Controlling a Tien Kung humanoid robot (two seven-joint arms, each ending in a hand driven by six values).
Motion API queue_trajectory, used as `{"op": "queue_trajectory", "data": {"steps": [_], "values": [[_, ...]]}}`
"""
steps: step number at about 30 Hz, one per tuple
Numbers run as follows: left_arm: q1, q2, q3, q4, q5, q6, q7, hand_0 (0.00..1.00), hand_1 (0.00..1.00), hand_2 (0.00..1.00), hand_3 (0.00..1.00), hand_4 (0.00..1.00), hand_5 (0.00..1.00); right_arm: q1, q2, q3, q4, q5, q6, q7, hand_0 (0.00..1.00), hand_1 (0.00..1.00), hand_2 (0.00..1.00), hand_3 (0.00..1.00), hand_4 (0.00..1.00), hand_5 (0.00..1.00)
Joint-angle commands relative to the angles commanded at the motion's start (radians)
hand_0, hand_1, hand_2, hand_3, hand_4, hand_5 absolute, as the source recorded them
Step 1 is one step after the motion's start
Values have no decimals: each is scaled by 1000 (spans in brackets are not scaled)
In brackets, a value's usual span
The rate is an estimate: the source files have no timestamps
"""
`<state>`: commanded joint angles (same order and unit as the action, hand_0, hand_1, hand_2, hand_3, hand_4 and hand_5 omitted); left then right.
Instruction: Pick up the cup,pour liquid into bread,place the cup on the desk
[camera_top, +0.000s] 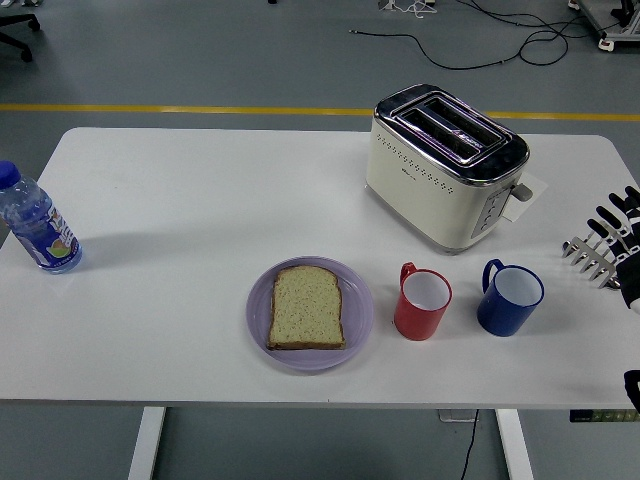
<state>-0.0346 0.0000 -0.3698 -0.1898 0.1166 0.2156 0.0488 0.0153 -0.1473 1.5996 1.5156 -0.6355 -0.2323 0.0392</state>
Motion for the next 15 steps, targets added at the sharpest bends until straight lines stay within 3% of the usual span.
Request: {"op": "queue_trajectory", "data": {"steps": [6, 9, 15], "values": [[-1, 0, 0, 0, 1, 0, 0, 635, 645, 661, 512, 235, 844, -2, -1, 4, 2, 5, -11, 15, 632, 546, 621, 595, 590, 185], [-3, 0, -1, 0, -1, 0, 0, 635, 645, 661, 512, 236, 844, -2, 2, 7, 3, 32, -55, 58, 610, 529, 607, 586, 564, 151], [-7, 0, -4, -1, -2, 0, -1, 634, 645, 661, 512, 236, 844, 1, 0, 20, 6, 55, -73, 90, 590, 516, 589, 580, 552, 140]]}}
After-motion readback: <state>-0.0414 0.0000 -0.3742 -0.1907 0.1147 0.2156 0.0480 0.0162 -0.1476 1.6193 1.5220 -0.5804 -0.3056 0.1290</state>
